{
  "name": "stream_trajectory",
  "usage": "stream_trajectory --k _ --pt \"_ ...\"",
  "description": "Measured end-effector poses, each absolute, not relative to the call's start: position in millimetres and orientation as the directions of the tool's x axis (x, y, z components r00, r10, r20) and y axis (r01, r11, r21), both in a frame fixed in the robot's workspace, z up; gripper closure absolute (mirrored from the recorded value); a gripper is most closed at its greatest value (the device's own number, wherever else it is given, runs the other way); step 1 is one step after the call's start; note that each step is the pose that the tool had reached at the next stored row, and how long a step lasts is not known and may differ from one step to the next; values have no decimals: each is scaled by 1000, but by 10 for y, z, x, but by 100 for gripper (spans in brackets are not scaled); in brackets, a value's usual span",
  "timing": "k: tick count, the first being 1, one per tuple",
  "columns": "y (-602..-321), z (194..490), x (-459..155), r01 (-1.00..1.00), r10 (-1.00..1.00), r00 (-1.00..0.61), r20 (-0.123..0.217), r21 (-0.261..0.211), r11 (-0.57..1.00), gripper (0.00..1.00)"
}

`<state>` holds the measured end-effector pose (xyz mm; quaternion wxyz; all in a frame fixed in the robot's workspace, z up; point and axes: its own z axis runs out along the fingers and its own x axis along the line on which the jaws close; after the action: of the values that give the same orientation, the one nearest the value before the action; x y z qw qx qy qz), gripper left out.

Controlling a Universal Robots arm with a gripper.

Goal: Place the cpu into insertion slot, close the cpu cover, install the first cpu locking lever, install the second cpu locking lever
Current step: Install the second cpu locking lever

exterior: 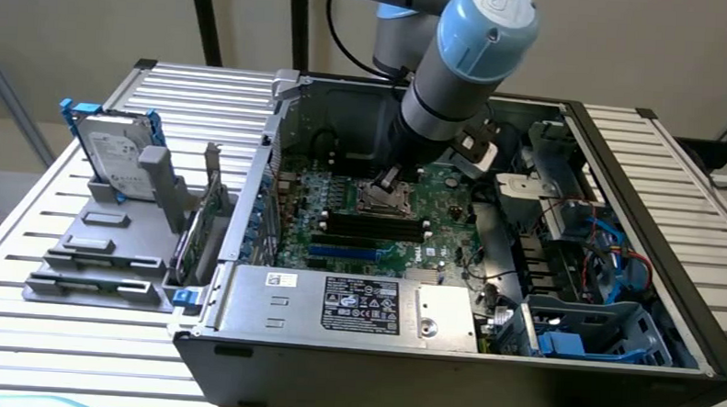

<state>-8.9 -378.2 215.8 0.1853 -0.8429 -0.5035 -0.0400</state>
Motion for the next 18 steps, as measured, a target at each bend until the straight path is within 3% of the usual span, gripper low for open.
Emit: stream_trajectory --k 18 --pt "-4194 2449 -349 865 835 489 255 -267 -425 89"
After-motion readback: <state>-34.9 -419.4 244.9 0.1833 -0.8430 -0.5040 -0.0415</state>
